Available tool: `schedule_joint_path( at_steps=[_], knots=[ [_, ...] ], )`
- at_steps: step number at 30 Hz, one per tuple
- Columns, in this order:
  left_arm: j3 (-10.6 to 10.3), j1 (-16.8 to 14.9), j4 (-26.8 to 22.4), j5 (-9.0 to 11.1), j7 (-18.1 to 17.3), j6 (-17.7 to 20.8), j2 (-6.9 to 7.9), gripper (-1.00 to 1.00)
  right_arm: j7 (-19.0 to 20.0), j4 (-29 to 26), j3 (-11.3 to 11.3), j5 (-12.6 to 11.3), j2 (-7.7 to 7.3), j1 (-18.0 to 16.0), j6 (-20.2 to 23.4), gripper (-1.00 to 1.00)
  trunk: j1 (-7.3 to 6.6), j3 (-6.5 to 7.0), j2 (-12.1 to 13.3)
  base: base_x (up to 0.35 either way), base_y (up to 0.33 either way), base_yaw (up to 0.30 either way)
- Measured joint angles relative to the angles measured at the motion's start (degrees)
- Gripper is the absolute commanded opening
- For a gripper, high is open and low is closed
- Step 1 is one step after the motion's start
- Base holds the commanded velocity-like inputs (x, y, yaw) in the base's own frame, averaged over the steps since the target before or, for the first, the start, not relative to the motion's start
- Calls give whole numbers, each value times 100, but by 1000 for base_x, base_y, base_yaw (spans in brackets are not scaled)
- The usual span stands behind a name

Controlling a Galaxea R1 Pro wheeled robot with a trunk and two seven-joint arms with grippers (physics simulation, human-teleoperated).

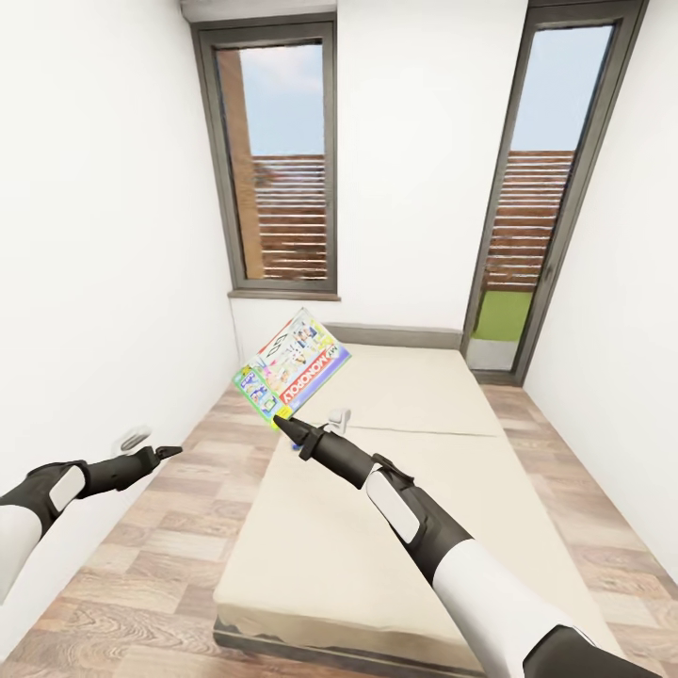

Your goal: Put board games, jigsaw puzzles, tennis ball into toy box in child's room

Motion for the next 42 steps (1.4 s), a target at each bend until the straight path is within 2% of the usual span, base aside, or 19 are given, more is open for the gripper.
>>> schedule_joint_path(
  at_steps=[5,13,22,32,39,42],
  knots=[
    [2,-1,-5,-11,-8,0,-73,100,0,0,-3,-4,0,0,33,-100,2,20,0,-143,-18,178],
    [3,0,-8,-12,-13,-2,-91,100,-4,0,2,-6,0,0,46,-100,2,63,0,-226,-31,199],
    [-2,0,-9,-24,-2,-3,-98,100,-7,0,-5,-8,0,-1,50,-100,1,108,-1,-168,-214,177],
    [-11,0,-9,-12,4,-2,-100,100,-16,1,-11,-34,0,-2,60,-100,1,116,-2,-82,-277,33],
    [-6,-1,-3,-23,15,-2,-110,100,-25,0,-31,-32,0,-1,64,-100,0,116,-2,-13,-58,59],
    [-6,-1,0,-36,19,-5,-186,100,-86,22,-52,-31,0,-1,69,-100,1,116,-2,-1,-4,71]
  ],
)
